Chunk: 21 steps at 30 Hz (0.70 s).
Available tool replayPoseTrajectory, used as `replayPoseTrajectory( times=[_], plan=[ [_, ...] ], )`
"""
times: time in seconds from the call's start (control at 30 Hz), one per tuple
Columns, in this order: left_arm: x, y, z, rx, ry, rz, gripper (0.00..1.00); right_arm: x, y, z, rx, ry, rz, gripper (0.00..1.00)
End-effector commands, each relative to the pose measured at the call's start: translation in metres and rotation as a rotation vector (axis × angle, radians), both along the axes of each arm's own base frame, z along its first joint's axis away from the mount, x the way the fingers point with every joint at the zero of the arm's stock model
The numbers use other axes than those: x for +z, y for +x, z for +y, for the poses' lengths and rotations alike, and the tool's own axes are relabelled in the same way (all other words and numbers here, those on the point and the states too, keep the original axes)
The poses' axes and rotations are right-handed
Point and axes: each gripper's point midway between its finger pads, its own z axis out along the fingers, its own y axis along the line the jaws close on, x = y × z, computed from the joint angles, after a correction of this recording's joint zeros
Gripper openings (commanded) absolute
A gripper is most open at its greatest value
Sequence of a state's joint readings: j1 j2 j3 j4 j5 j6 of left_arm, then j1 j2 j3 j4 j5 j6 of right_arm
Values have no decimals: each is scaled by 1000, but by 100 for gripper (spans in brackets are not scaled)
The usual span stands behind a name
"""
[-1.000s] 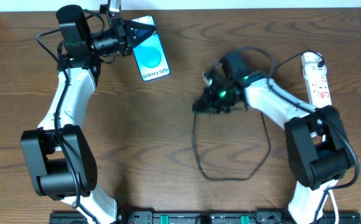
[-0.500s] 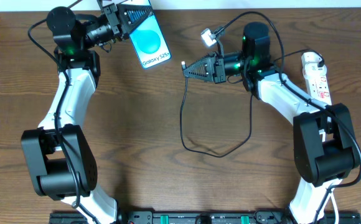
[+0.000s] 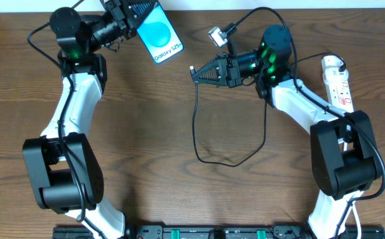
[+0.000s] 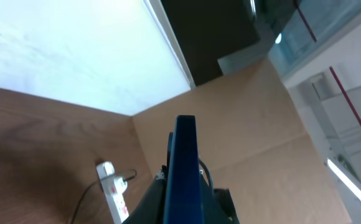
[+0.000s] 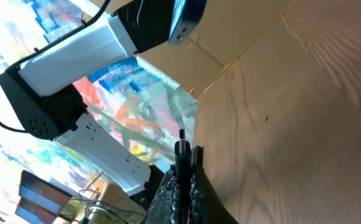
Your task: Plug charger to phone and switch on socket
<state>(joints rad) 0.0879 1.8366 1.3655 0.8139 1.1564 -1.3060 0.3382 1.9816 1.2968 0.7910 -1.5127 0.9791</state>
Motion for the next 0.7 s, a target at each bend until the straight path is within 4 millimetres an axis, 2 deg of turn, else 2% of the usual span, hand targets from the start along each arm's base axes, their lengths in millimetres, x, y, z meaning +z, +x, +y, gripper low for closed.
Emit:
replayPoseTrajectory(
  times=[0.0,0.23,0.67],
  plan=[
    [14,4,5,49,-15,-22,8,2,-13,13,52,-6,15,1],
    [12,-4,-2,-3,5,-31,7,9,-31,28,107,24,-66,1],
    [5,-33,-33,-199,52,-38,7,9,-29,29,92,28,-69,1]
  ],
)
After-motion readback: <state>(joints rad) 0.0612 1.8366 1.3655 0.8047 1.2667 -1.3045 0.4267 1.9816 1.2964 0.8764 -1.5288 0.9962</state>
